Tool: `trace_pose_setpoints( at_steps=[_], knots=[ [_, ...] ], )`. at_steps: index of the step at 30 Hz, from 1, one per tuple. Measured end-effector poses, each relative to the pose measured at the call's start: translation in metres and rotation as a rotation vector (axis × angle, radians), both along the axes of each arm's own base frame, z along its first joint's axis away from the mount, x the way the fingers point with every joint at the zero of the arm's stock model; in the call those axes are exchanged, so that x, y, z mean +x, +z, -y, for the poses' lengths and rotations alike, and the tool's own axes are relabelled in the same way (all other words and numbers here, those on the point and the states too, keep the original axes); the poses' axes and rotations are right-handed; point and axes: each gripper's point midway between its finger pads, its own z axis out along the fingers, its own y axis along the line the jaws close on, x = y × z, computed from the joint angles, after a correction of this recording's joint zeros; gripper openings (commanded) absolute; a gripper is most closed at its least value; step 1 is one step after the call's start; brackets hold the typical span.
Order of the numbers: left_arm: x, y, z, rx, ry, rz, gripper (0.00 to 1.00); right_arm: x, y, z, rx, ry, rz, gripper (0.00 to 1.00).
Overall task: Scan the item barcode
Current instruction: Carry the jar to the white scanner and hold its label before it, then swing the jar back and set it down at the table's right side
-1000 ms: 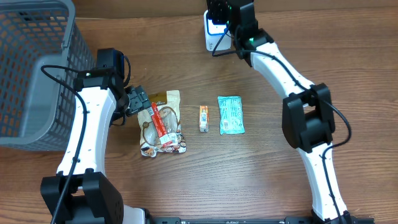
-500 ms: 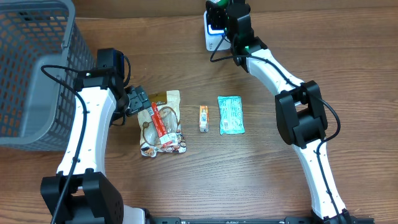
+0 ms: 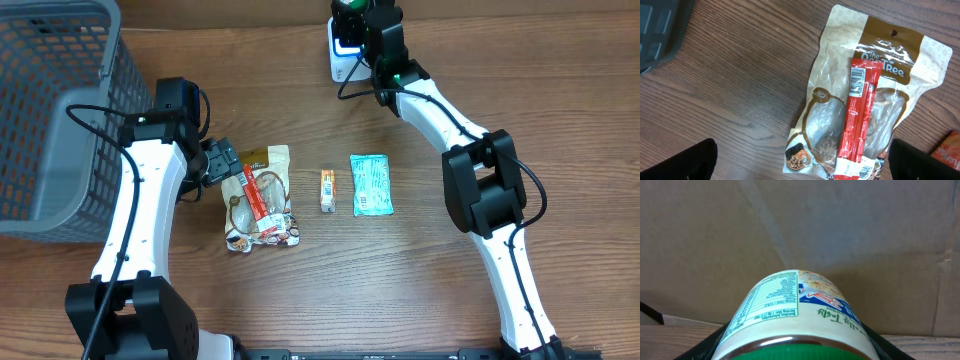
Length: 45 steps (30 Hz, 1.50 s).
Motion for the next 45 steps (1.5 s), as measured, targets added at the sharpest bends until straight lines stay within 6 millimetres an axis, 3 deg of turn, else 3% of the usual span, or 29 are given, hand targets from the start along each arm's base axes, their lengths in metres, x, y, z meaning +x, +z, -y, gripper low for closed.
trace_pose_setpoints(
  at_steps=[12,15,18,23,26,29,32,38,45],
  knots=[
    [0.000,0.000,0.000,0.000,0.000,0.000,1.00,-0.005,-0.004,0.002,-0.022,0.003,-0.052,0.04],
    [0.000,0.000,0.000,0.000,0.000,0.000,1.00,-0.015,0.009,0.006,-0.044,0.003,-0.106,0.04],
    [0.000,0.000,0.000,0.000,0.000,0.000,1.00,-0.032,0.044,0.013,-0.061,0.004,-0.147,0.04],
    [0.000,0.000,0.000,0.000,0.000,0.000,1.00,-0.094,0.162,0.043,-0.067,-0.001,-0.163,0.04],
    [0.000,0.000,0.000,0.000,0.000,0.000,1.00,-0.141,0.217,0.074,-0.075,-0.019,-0.184,0.04],
    [0.000,0.000,0.000,0.000,0.000,0.000,1.00,-0.184,0.232,0.116,-0.106,-0.062,-0.282,0.04],
    [0.000,0.000,0.000,0.000,0.000,0.000,1.00,-0.214,0.211,0.163,-0.151,-0.132,-0.448,0.04],
    [0.000,0.000,0.000,0.002,0.001,0.000,1.00,-0.258,0.115,0.243,-0.227,-0.273,-0.881,0.04],
    [0.000,0.000,-0.001,0.003,0.000,0.000,1.00,-0.286,0.011,0.293,-0.226,-0.365,-1.152,0.08]
  ],
)
